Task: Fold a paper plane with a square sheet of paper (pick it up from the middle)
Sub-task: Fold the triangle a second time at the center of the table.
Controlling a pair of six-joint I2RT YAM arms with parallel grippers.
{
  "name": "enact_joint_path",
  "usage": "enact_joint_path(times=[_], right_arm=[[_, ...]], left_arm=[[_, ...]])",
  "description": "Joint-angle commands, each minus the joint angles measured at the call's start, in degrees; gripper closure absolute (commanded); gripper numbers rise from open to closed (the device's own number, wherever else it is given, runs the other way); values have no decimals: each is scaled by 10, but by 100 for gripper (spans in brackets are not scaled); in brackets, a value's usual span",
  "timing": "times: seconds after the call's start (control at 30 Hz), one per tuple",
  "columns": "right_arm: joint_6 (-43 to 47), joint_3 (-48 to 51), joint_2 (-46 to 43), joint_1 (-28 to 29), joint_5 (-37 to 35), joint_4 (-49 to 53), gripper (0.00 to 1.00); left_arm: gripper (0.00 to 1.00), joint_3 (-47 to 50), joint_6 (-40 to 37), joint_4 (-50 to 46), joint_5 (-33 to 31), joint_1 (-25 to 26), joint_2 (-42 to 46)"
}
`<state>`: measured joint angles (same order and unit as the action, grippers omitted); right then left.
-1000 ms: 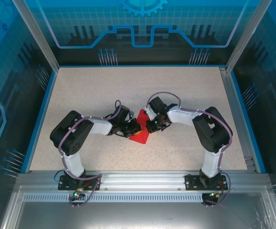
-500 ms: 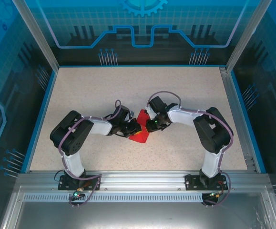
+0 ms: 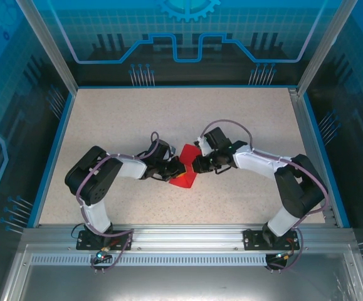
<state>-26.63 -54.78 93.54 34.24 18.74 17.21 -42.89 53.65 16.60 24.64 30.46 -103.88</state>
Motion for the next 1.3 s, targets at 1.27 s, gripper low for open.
enact_joint_path(times=[1.27], right_arm=[[-98, 69, 85, 43, 46, -79, 95]], left_arm=[[100, 7, -21, -40, 0, 9, -9]])
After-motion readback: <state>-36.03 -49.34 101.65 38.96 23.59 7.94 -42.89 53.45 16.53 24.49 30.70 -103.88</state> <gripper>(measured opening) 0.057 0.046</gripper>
